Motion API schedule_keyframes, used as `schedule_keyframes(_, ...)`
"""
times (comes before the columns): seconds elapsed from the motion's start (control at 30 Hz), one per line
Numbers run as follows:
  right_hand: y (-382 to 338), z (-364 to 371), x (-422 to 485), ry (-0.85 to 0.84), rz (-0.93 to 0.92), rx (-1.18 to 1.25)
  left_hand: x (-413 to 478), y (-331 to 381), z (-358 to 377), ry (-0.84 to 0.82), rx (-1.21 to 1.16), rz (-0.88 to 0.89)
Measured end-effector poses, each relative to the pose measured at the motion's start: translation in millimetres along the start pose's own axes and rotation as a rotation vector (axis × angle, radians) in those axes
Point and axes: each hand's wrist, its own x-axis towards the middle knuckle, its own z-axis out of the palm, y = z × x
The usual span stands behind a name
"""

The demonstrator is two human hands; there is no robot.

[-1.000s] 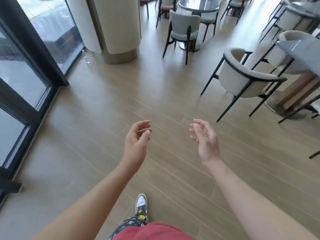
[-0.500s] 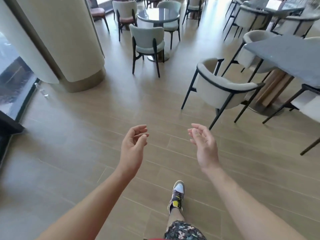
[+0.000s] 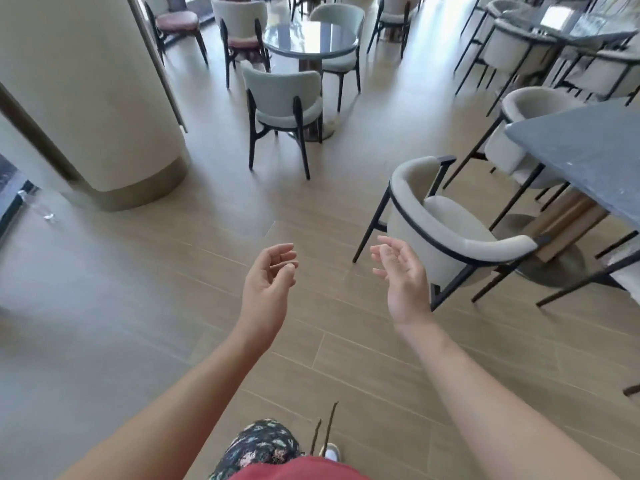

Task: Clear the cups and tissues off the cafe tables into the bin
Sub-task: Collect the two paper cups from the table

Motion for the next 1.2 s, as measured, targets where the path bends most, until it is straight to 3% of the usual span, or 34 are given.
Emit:
schedule_keyframes(0.37,14.2,75.7,298.2,0.079,-0.015,0.015,313.1,-24.5,58.4,-0.055,-0.018,0.014)
schedule_keyframes(0.67,-10.2,131.3,515.9,0.176,-0.012,0.043,559.2,11.8,106.6,-0.178,0.011,0.021)
schedule_keyframes(0.9,4.2,125.4,675.1,0.259,-0.016,0.056,719.8,0.6,183.2,-0.248,0.034,0.031)
schedule_keyframes(1.2,12.1,80.4,935.9,0.302,0.014,0.114,938.5,5.2,335.7,-0.296,0.040,0.019)
